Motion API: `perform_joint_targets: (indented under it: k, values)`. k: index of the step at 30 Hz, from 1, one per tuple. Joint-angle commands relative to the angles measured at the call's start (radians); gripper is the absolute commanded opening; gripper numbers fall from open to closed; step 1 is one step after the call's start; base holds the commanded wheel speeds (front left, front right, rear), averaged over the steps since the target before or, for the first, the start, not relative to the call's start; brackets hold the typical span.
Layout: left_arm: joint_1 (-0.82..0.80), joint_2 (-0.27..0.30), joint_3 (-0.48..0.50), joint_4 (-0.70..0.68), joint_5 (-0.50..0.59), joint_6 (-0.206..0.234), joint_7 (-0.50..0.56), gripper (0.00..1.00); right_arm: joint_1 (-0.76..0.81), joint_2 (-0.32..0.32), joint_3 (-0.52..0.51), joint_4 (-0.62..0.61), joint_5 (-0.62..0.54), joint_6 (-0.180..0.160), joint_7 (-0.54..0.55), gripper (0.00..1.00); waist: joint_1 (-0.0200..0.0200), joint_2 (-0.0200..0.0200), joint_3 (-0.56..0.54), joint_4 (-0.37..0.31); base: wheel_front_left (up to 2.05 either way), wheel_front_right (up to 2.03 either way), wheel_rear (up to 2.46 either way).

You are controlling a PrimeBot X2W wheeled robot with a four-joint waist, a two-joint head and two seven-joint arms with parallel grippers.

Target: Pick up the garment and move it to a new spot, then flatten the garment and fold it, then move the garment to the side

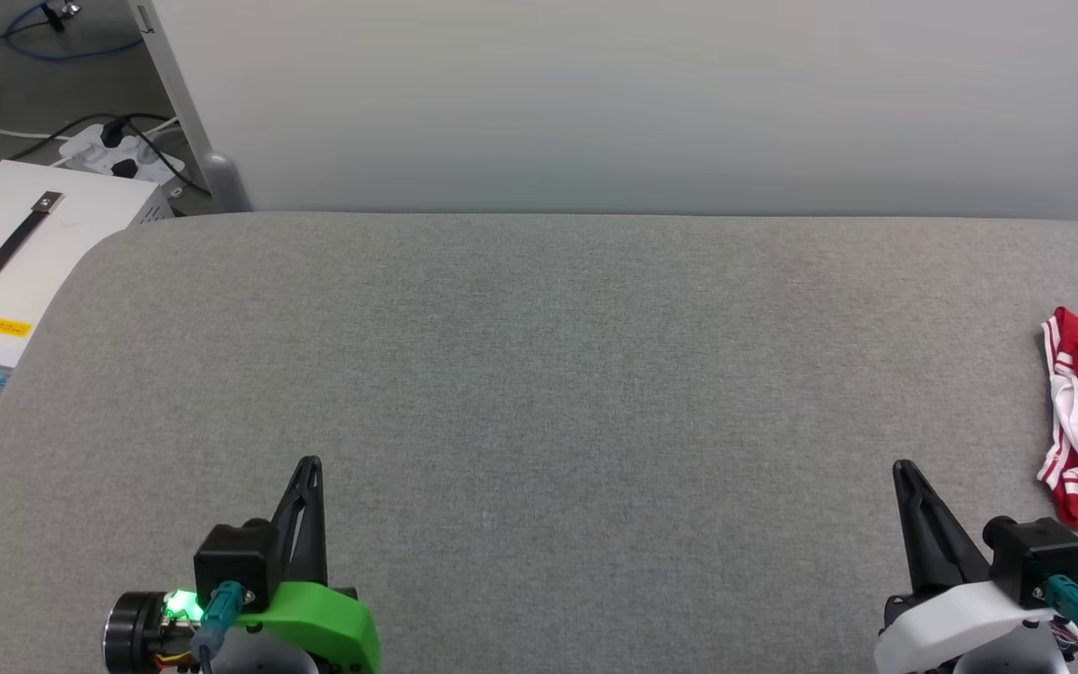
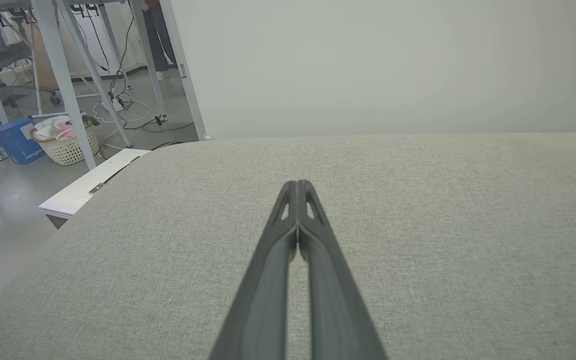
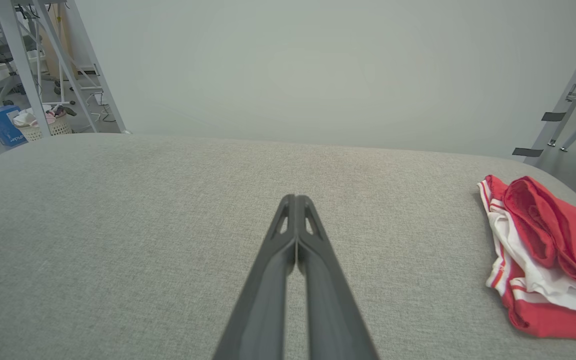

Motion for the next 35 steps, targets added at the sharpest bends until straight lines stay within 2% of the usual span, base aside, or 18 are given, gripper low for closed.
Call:
perform_joint_targets:
  k: [1, 35]
  values:
    - [-0.022, -0.005, 0.003, -0.006, 0.005, 0.002, 0.009, 0.0, -0.021, 0.001, 0.003, -0.008, -0.013, 0.0, 0.006, 0.0, 0.0, 0.0, 0.0, -0.001, 0.0, 0.0, 0.0]
    - [-0.04, -0.008, 0.019, -0.031, 0.022, 0.003, 0.077, 0.0, -0.054, 0.002, 0.011, -0.019, -0.052, -0.001, 0.074, 0.0, 0.0, 0.0, 0.003, -0.016, 0.0, 0.0, 0.0]
